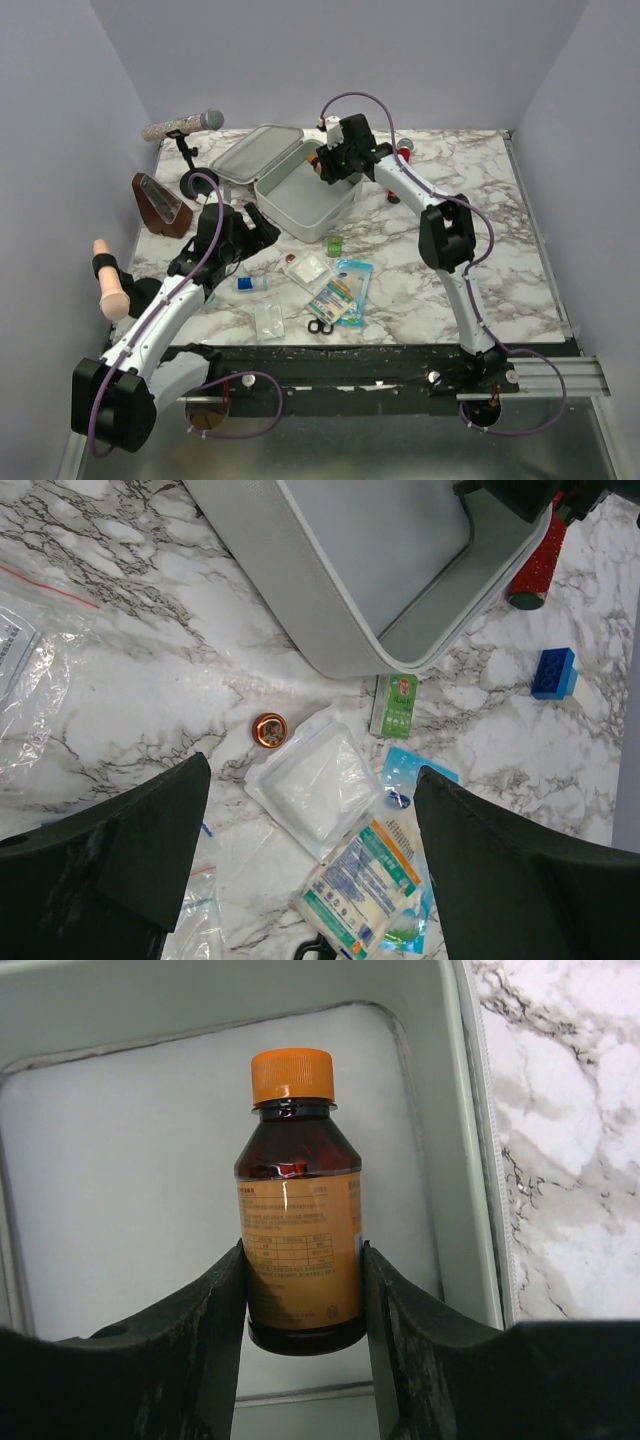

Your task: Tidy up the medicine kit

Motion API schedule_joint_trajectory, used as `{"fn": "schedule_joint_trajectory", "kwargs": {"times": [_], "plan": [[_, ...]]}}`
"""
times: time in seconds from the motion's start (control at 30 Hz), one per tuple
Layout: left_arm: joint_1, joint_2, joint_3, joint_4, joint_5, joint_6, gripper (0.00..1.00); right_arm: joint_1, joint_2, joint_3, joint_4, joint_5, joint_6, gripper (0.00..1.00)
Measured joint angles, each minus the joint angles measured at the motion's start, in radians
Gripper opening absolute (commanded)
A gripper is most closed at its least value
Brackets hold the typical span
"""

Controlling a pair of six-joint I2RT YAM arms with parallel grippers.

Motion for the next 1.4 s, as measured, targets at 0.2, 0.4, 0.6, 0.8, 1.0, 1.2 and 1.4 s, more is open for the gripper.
{"fn": "schedule_joint_trajectory", "kwargs": {"times": [0.2,0.4,0.6,0.8,1.0,1.2,1.4], "plan": [[0.0,0.0,-0.016,0.024,0.001,-0.016,0.94,0.0,0.001,-0.043,-0.013,0.044,0.027,0.39],[0.0,0.002,-0.039,0.043,0.005,-0.032,0.94,0.001,-0.138,-0.362,0.069,0.088,0.061,0.38],[0.0,0.002,-0.061,0.067,0.014,-0.044,0.94,0.001,-0.323,-0.63,0.148,0.105,0.104,0.38],[0.0,0.002,-0.068,0.085,0.022,-0.047,0.94,0.001,-0.388,-0.722,0.182,0.122,0.142,0.38],[0.0,0.007,-0.068,0.093,0.024,-0.048,0.94,0.001,-0.334,-0.579,0.166,0.198,0.152,0.39],[0.0,0.008,-0.068,0.094,0.024,-0.047,0.94,-0.009,-0.218,-0.396,0.145,0.284,0.164,0.4],[0.0,0.035,-0.068,0.094,0.024,-0.047,0.94,-0.027,-0.126,-0.322,0.096,0.336,0.182,0.48]]}}
